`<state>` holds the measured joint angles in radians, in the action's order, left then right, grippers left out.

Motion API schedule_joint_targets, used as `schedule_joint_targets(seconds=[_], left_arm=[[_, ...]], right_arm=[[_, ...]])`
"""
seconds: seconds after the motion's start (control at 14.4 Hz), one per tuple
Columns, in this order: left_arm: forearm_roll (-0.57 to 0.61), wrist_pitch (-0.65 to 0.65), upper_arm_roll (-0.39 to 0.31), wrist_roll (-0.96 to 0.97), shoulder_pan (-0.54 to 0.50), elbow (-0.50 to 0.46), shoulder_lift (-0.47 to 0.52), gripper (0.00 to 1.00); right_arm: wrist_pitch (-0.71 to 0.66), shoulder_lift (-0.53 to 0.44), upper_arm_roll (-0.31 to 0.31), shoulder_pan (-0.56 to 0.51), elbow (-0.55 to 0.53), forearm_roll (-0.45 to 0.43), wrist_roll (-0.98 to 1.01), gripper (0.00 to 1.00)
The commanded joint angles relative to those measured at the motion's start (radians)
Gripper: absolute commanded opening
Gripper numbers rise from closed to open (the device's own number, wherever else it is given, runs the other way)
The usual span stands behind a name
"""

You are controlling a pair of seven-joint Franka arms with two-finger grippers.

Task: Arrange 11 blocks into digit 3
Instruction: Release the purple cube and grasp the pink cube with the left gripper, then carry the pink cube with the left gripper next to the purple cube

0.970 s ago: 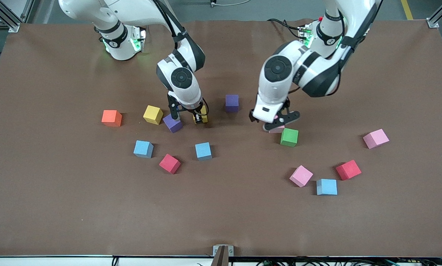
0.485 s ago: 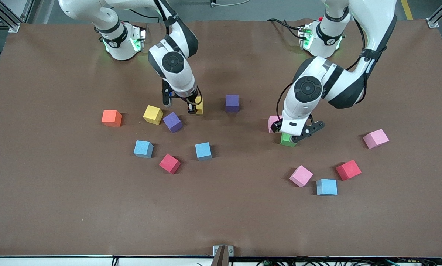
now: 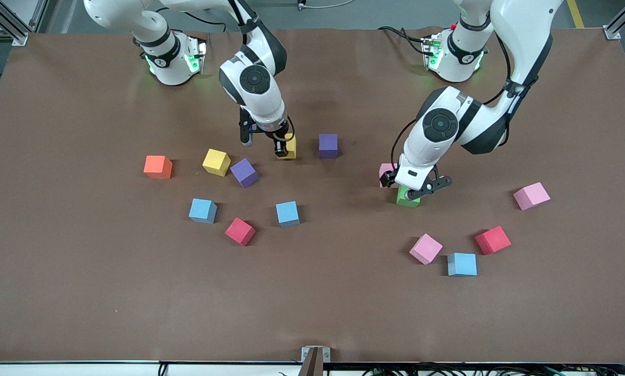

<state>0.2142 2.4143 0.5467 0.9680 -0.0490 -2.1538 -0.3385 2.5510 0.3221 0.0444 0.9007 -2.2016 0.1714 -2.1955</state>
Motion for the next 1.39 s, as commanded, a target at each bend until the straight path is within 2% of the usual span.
schedule_joint_targets(seconds=[0.0,0.28,0.83,1.11,1.32], left_arm=[[0.004,0.051,0.016,-0.064,-0.035,-0.034,-0.011,0.98],[0.01,0.074,0.016,-0.083,-0.035,-0.035,-0.049,0.99],[0.016,0.089,0.026,-0.14,-0.015,-0.04,-0.077,0.95],[0.019,0.089,0.026,-0.141,0.012,-0.04,-0.092,0.84],[0.034,0.092,0.026,-0.141,0.012,-0.04,-0.097,0.64]], right_arm=[[0.006,0.012,0.005,0.014,0.026,0.007,-0.017,0.01],[0.0,0.087,0.005,0.041,0.089,0.002,-0.02,0.02],[0.006,0.117,0.005,0.061,0.106,0.002,-0.023,0.02],[0.008,0.118,0.005,0.066,0.109,0.007,-0.024,0.02],[0.008,0.13,0.005,0.067,0.132,0.01,-0.036,0.02]])
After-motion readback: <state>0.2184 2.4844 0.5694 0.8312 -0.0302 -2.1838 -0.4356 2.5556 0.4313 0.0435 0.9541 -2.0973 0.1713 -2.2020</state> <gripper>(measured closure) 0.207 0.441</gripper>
